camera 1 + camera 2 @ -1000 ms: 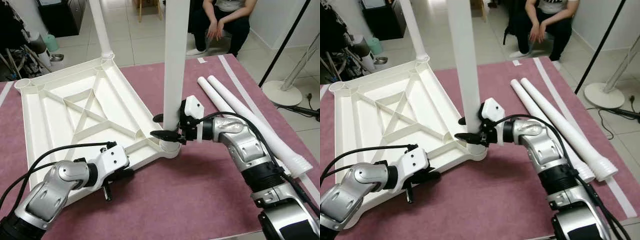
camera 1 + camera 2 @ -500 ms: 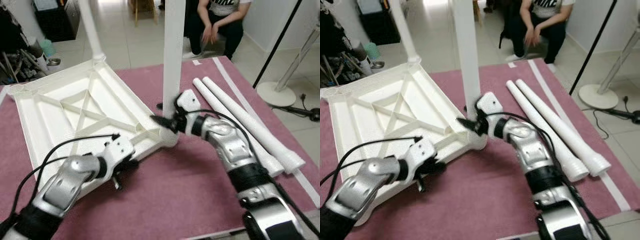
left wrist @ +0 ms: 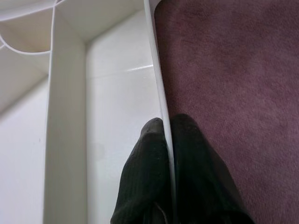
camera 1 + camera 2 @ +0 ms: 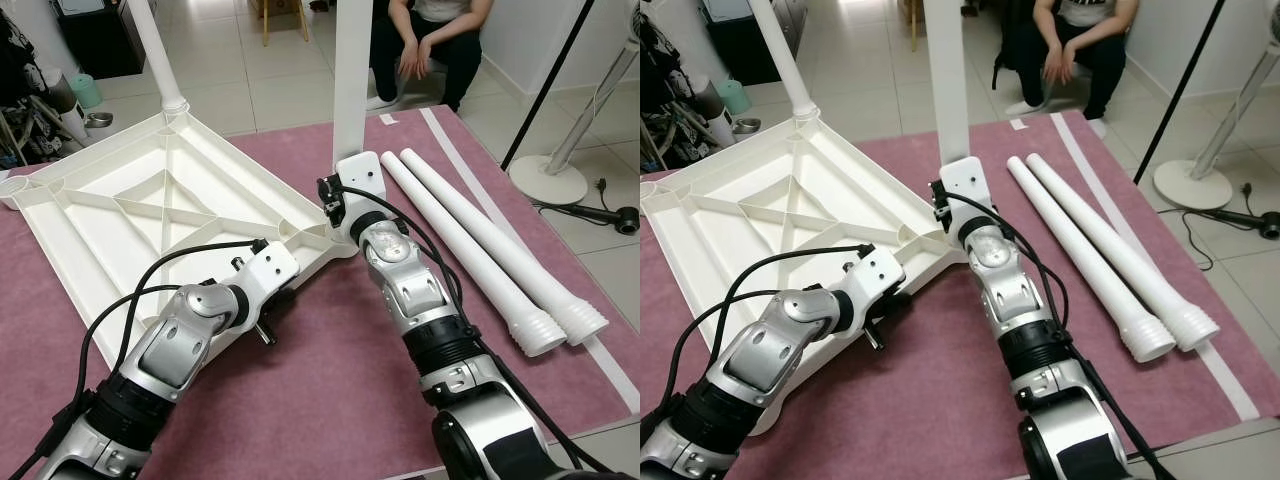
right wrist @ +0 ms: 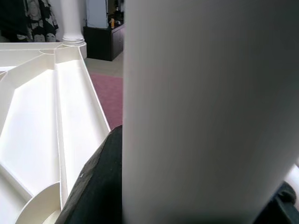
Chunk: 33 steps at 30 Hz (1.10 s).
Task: Building children table
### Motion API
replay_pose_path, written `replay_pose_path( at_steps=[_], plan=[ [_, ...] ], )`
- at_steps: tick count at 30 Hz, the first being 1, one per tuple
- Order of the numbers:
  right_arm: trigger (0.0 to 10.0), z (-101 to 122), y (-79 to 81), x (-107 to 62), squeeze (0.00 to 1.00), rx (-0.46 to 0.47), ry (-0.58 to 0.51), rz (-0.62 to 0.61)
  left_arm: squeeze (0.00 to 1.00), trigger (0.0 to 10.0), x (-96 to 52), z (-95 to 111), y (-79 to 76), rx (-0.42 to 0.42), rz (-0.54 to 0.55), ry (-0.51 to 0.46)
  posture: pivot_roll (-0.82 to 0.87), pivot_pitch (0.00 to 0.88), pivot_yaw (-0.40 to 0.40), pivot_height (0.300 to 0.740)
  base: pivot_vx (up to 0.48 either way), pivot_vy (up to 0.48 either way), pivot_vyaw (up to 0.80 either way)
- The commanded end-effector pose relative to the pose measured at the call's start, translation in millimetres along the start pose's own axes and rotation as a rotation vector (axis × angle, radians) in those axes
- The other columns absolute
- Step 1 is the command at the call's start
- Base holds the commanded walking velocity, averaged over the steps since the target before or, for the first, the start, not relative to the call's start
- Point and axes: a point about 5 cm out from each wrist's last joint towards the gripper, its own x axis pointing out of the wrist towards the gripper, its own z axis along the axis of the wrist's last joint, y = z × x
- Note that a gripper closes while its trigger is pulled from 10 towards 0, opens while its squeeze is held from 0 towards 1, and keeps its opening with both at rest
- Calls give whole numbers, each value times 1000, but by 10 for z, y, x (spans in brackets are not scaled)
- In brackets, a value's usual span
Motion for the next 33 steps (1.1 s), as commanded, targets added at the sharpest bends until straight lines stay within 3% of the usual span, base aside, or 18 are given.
replay_pose_path(
  at_steps=[1,2,3,4,5,7,8,13,14,15,16,17,20,28,29,30,31,33],
  plan=[
    [10000,-149,199,-37,0,-37,52,93,0,10000,-127,450,12,139,40,-189,24,5,100,740,0,0,0],
    [10000,-86,207,-49,0,-14,1,128,0,10000,-154,428,9,138,33,-186,25,4,99,740,0,0,0],
    [10000,-51,212,-60,525,6,-26,160,0,10000,-172,418,4,138,26,-185,25,3,98,740,0,0,0],
    [10000,-51,212,-60,525,6,-26,160,0,10000,-172,418,4,138,26,-185,25,3,98,740,0,0,0],
    [10000,-14,215,-70,1000,29,-52,184,0,10000,-187,413,-3,136,19,-186,25,3,98,740,0,0,0],
    [10000,68,233,-101,1000,78,-97,251,0,10000,-211,406,-19,143,10,-188,27,3,97,740,0,0,0],
    [10000,118,237,-138,0,96,-127,301,0,10000,-230,406,-29,150,0,-194,29,2,96,740,0,0,0],
    [10000,150,236,-188,0,114,-147,367,0,10000,-254,404,-39,163,-13,-203,30,2,95,740,0,0,0],
    [10000,151,231,-276,0,115,-154,479,0,10000,-303,386,-64,189,-49,-218,34,0,96,740,0,0,0],
    [10000,151,231,-276,0,115,-154,479,0,10000,-303,386,-64,189,-49,-218,34,0,96,740,0,0,0],
    [10000,119,190,-395,0,111,-140,622,0,10000,-392,336,-105,220,-113,-230,33,0,97,740,0,0,0],
    [10000,119,190,-395,0,111,-140,622,0,10000,-392,336,-105,220,-113,-230,33,0,97,740,0,0,0],
    [10000,3,88,-588,0,63,-67,857,0,10000,-553,199,-151,259,-215,-220,41,0,96,740,0,0,0],
    [10000,-116,-51,-663,0,-2,11,1015,0,10000,-654,80,-136,264,-246,-194,51,0,86,740,0,0,0],
    [4627,-131,-79,-654,0,-13,25,1050,0,10000,-656,69,-126,261,-236,-193,54,0,82,740,0,0,0],
    [4627,-131,-79,-654,0,-13,25,1050,0,10000,-656,69,-126,261,-236,-193,54,0,82,740,0,0,0],
    [0,-128,-97,-641,0,-12,32,1072,0,10000,-653,67,-122,256,-228,-195,55,0,79,740,0,0,0],
    [0,-122,-96,-627,0,-7,34,1085,0,10000,-633,70,-113,246,-209,-198,56,0,75,740,0,0,0]
  ],
)
